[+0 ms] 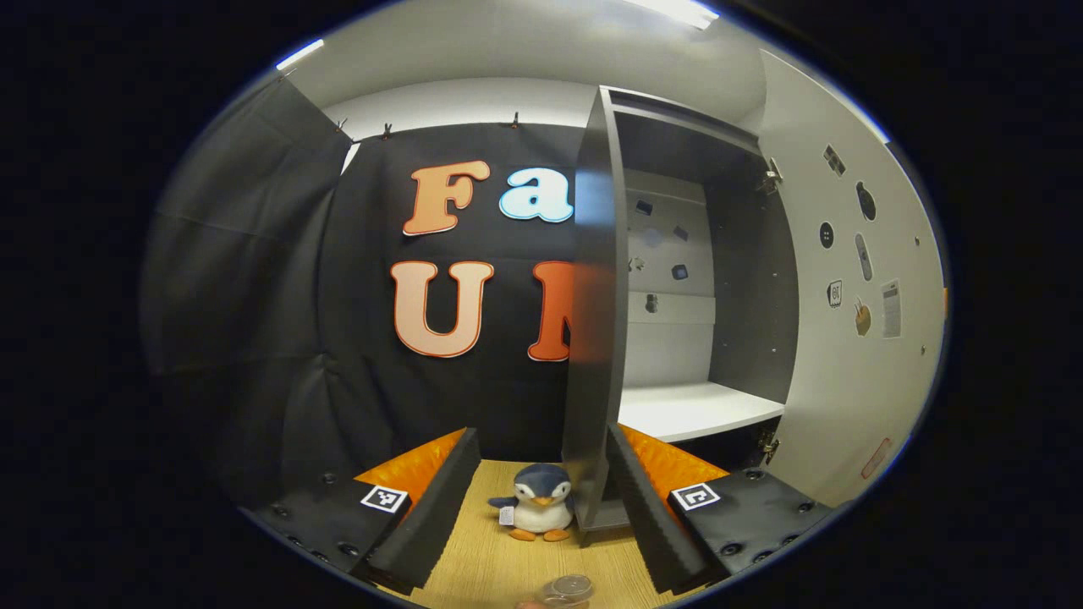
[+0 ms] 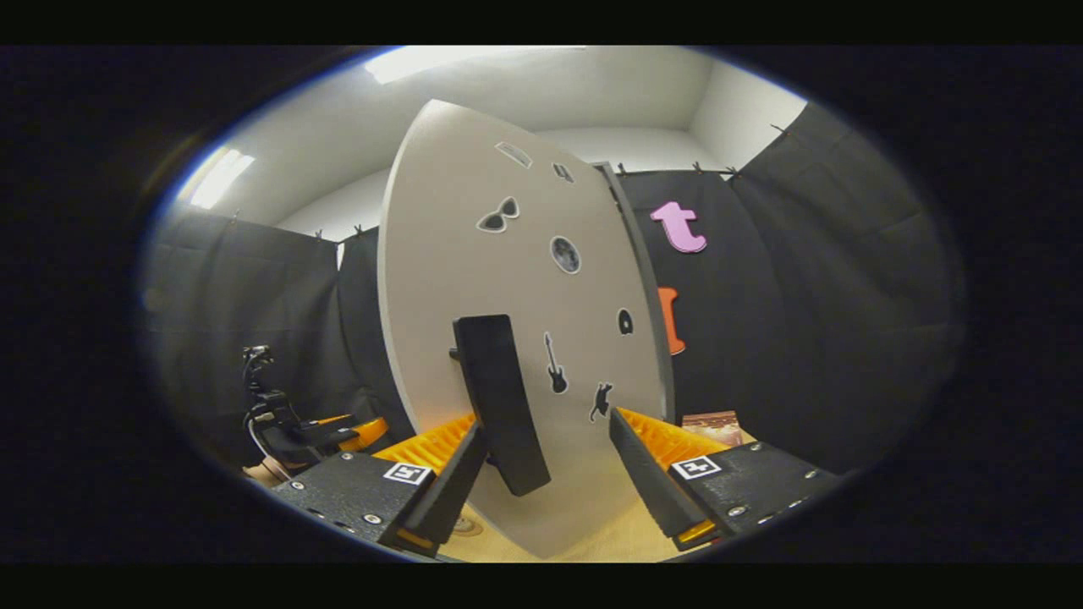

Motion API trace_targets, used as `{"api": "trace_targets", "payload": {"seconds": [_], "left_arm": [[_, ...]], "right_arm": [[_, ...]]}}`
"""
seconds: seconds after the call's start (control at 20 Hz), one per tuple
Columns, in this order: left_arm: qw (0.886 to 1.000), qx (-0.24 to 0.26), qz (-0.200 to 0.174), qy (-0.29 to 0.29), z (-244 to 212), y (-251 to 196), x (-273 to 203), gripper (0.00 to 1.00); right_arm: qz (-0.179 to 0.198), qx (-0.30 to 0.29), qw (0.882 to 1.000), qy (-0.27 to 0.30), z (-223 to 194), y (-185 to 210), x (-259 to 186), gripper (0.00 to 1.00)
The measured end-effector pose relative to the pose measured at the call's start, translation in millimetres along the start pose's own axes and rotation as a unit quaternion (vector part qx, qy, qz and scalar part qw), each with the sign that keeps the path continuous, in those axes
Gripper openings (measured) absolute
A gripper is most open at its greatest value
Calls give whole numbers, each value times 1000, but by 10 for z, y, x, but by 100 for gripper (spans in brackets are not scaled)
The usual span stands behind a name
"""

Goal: Open the cabinet door with the right hand, grasp the bottle in the cabinet with the left hand and place it on the coaster, then close the cabinet door with the right hand.

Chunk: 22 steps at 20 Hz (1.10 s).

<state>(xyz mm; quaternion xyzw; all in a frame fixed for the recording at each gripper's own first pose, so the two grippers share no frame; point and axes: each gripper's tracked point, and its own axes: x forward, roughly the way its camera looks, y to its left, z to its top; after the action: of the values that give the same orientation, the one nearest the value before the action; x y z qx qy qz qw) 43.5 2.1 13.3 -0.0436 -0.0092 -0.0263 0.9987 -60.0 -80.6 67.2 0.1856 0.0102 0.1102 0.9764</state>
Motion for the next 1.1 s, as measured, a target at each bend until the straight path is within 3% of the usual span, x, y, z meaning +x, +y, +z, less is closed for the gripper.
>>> {"api": "trace_targets", "payload": {"seconds": [0.05, 0.15, 0.2, 0.4, 0.45, 0.55, 0.8, 1.1], "left_arm": [[1000, 0, 2, 0, -19, 48, 19, 97], [1000, -1, 6, 1, -31, 146, 43, 98], [1000, -1, 9, 1, -45, 189, 48, 98], [1000, -5, 25, -1, -58, 441, 57, 98], [1000, -7, 30, 0, -85, 516, 61, 98], [999, -8, 41, 1, -86, 646, 46, 98], [998, 3, 59, 0, -59, 936, 54, 98], [999, -2, 49, -4, -10, 1072, 209, 96]], "right_arm": [[13, -4, 1000, 2, -30, 119, 81, 79], [28, -16, 999, 12, -101, 311, 271, 90], [32, -27, 999, 18, -150, 367, 353, 77], [76, -35, 996, 33, -263, 672, 640, 57], [83, -37, 995, 35, -292, 757, 732, 56], [86, -39, 995, 37, -340, 868, 910, 41], [72, -62, 995, 29, -430, 1041, 1251, 40], [36, -95, 995, 20, -470, 1034, 1446, 49]]}}
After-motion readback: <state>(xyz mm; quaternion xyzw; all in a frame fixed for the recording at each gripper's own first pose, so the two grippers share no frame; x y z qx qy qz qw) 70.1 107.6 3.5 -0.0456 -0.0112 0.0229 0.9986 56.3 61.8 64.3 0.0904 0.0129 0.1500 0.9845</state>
